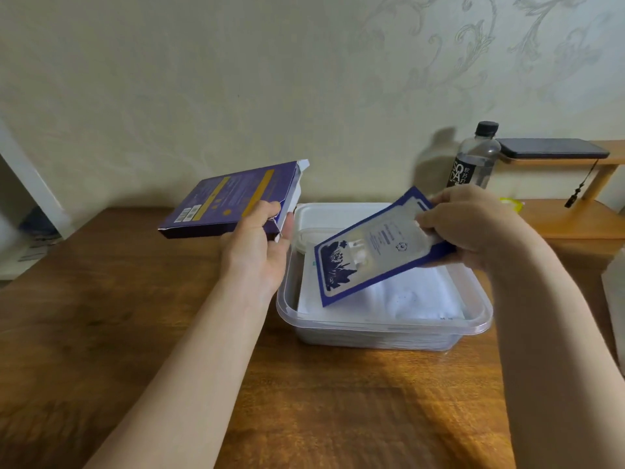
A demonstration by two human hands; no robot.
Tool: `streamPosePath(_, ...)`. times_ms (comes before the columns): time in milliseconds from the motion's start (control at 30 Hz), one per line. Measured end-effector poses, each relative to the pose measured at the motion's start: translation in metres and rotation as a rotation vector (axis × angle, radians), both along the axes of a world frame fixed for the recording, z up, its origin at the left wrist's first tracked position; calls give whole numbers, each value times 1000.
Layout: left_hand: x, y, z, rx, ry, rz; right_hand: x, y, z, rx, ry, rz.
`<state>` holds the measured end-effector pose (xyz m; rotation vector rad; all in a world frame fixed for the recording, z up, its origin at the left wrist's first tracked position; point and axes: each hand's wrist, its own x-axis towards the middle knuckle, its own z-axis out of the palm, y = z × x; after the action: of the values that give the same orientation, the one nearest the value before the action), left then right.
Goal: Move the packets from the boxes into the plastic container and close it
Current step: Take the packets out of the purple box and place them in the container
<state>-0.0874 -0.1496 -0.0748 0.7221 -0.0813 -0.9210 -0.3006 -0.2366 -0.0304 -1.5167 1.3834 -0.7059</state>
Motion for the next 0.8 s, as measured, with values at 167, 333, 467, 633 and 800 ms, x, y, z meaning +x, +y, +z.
streamPosePath(167,-14,-3,-6,-5,-41,-32,-3,-5,-8,-140,613,25)
streamPosePath(333,-20,-3,-9,-6,-57,-42,-4,2,-11,-262,894,36)
streamPosePath(467,-22,-4,-11,1,-81,-57,3,5,-8,-471,770,260)
streamPosePath(633,-23,-4,-12,0,-109,-73,31,18,-17,-451,536,614)
streamPosePath(800,-28,-2,-10,-31,-139,-59,43,21,-36,-434,558,682)
